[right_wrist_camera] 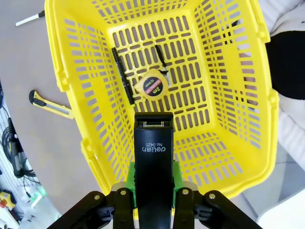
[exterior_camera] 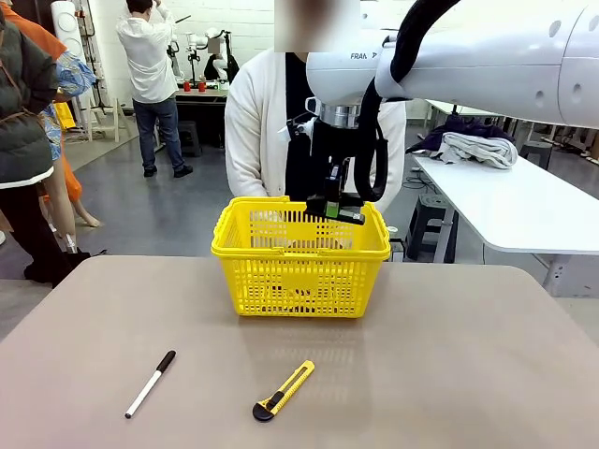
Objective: Place the items the person wants into the basket.
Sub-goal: Pick up the item the person points to and place it in the Market Basket.
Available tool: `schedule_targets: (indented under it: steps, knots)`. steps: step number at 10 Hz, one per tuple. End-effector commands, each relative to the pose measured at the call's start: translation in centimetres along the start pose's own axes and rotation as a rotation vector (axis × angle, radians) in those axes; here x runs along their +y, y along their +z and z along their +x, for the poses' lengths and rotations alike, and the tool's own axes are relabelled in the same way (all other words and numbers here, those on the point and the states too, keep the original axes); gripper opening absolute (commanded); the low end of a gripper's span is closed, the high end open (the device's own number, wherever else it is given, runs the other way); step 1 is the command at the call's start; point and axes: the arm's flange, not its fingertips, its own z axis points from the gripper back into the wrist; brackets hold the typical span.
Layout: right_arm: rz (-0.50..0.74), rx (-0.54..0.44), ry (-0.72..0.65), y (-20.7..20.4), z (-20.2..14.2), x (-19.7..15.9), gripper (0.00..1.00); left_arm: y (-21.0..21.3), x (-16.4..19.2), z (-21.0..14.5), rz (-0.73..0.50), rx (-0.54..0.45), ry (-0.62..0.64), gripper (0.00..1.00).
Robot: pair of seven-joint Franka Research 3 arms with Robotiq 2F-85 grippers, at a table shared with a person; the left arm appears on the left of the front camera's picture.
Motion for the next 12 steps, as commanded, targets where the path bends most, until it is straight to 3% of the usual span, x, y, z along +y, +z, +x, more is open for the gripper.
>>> schedule_targets:
  steps: [1,6,9,12]
  knots:
    - [-0.005,-0.003,-0.007,0.4,0.0,0.1,0.33,-0.1,0.0,0.1,0.008,0.012,0.014,1.00]
    - [0.001,0.045,0.212,-5.0,3.9,0.3,0.33,-0.1,0.0,0.1,0.008,0.012,0.014,1.00]
    - [-0.027,0.029,0.258,-6.8,5.1,-1.0,0.33,-0.1,0.0,0.1,0.008,0.012,0.014,1.00]
    - [0.041,0.037,0.262,-8.4,4.8,-3.3,0.33,-0.1,0.0,0.1,0.008,0.012,0.014,1.00]
